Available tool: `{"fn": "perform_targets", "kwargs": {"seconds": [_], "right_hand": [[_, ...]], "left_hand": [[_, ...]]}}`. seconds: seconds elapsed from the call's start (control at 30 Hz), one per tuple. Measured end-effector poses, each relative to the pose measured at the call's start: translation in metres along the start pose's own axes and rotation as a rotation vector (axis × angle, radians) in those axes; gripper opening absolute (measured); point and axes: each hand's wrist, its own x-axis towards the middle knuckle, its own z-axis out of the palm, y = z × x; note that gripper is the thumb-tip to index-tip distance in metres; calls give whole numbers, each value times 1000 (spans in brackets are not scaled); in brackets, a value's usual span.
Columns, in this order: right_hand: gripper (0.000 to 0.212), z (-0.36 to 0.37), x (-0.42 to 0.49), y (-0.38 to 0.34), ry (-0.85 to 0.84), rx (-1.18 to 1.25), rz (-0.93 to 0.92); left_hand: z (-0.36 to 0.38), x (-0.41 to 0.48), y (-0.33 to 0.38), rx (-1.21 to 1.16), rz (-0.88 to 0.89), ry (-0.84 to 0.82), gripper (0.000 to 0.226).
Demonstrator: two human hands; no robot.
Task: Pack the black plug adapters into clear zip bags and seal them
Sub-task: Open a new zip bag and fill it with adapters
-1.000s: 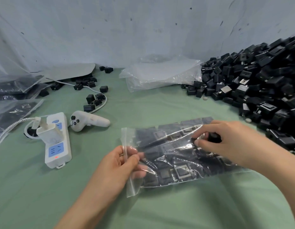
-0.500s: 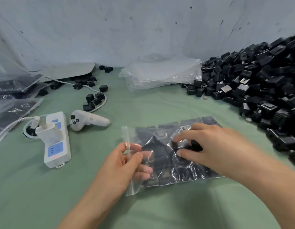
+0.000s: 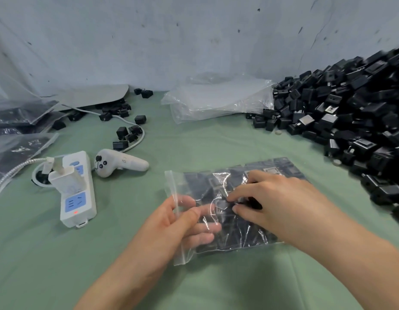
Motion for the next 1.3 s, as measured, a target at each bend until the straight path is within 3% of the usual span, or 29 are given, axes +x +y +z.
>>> {"fn": "perform_targets", "kwargs": {"seconds": [0.13,0.27,0.63,0.8,0.9,1.0,1.03,1.1,1.23,1.3], "right_hand": [[35,0,-1,-1,-14,6,-10],[42,-1,0,-5,-49,5,-26],[33,4,0,-12,26,-67,-55],[39,-1,-2,-12,39,91,-82],[46,-3,-4,-17,86,251,-121],[54,-2,-5,-24,101,348,-200],[56,-2,-5,-26,113,379,-228],[59,-3,-3,-30,156,466,-268],[58,-3,-2,-37,244,652,-327],[54,-3,-3,-39,260,661,-353]], "left_hand": [[-3,-2,4,-71,-11,18,32],[2,-2,2,-118,-67,-3,12],[6,-6,11,-90,-147,-15,8],[1,-5,12,-75,-121,30,10],[-7,-1,10,38,56,239,15],[-15,2,8,421,455,544,15],[-14,1,9,501,559,573,14],[-5,-3,10,446,627,472,12],[18,-8,10,182,381,55,33],[21,-9,10,105,307,-28,44]]}}
